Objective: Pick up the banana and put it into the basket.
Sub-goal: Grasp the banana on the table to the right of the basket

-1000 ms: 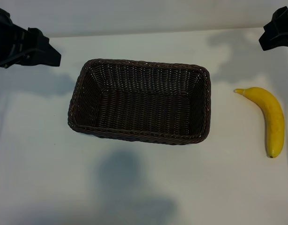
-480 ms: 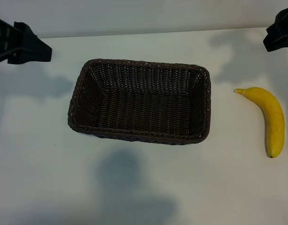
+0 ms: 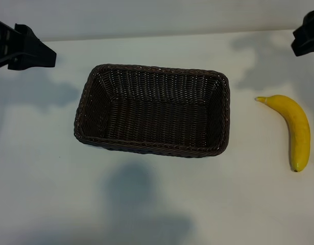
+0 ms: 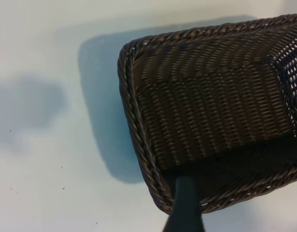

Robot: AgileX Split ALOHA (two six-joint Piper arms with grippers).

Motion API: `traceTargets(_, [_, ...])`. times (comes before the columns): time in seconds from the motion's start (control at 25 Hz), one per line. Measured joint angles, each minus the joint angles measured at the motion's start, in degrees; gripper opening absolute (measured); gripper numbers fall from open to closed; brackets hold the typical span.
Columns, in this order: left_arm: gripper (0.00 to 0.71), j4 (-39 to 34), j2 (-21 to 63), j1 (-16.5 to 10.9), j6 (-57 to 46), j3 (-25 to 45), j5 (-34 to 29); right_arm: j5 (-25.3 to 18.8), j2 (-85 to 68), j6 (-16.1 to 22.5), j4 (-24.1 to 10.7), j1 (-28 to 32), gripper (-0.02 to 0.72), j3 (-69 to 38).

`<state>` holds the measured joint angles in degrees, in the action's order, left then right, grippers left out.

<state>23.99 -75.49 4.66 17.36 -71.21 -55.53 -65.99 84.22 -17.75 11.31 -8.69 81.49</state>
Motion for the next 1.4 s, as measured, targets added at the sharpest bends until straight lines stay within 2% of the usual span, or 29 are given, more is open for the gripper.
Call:
traceTargets(0.16, [0.612,-0.05,0.00,0.00,0.18,0.00,0.00,-0.40,0.67,1.49,-4.41,0.00,0.613,0.00])
traceTargets(0.36, [0.612,-0.05,0.00,0.00,0.22,0.00,0.00,-0.34,3.70,3.55,-7.94,0.00,0.636,0.00])
traceTargets(1.08, [0.611,-0.05,0.00,0.00,0.29,0.00,0.18,1.29,17.75,3.15,-9.30,0.00,0.617,0.00])
traceTargets(1.4, [0.611,-0.05,0.00,0.00,0.29,0.00,0.69,4.26,21.36,3.15,-9.79,0.00,0.617,0.00])
